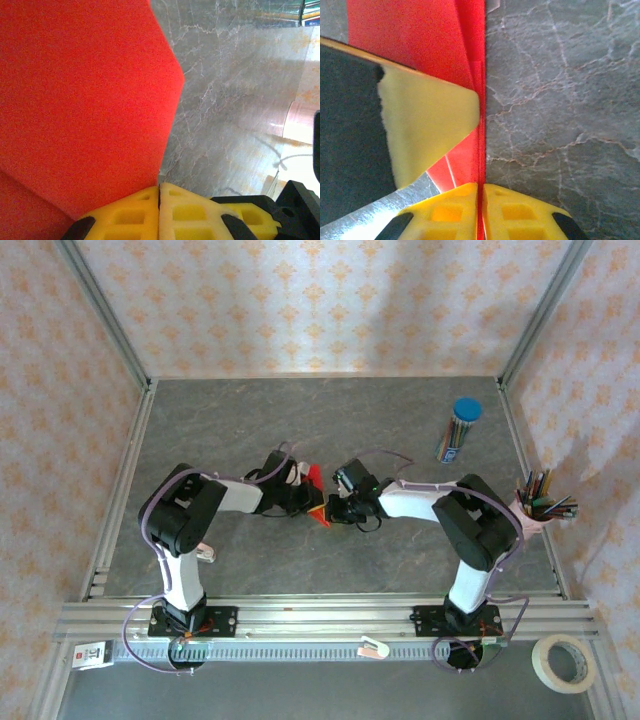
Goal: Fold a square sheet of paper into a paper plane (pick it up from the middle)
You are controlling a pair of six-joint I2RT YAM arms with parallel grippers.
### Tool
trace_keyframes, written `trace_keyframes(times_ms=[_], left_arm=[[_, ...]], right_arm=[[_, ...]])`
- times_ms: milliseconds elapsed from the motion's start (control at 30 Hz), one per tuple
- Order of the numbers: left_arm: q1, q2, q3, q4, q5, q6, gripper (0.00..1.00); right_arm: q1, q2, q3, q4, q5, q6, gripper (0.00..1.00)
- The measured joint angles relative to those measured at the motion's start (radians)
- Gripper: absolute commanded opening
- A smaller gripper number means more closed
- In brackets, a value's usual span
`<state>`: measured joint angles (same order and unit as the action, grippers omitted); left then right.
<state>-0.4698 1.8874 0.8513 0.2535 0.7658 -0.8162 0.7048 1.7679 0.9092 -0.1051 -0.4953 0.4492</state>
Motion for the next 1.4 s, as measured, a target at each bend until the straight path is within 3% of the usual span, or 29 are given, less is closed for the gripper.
trace_keyframes(times_ms=[167, 333, 533, 733, 1400], left_arm=[[-0.002, 0.0, 0.008, -0.024, -0.008, 0.026, 0.08], [-0.002, 0.003, 0.015, -0.036, -0.008, 0.033, 0.08], [-0.002, 0.004, 0.019, -0.043, -0.008, 0.034, 0.08], [-0.002, 0.006, 0.027, -0.056, -0.006, 0.034, 0.08], [-0.002, 0.014, 0.038, -0.065, 0.0, 0.04, 0.08]], right_arm=[[-0.008, -0.061, -0.035, 0.018, 0.026, 0.024, 0.2], [-0.045, -0.158, -0.106, 0.09, 0.002, 0.043, 0.15], [-0.043, -0.12, -0.11, 0.179, -0.104, 0.057, 0.06], [-0.039, -0.073, -0.11, 0.209, -0.158, 0.06, 0.05], [-0.025, -0.007, -0.084, 0.182, -0.13, 0.045, 0.05]])
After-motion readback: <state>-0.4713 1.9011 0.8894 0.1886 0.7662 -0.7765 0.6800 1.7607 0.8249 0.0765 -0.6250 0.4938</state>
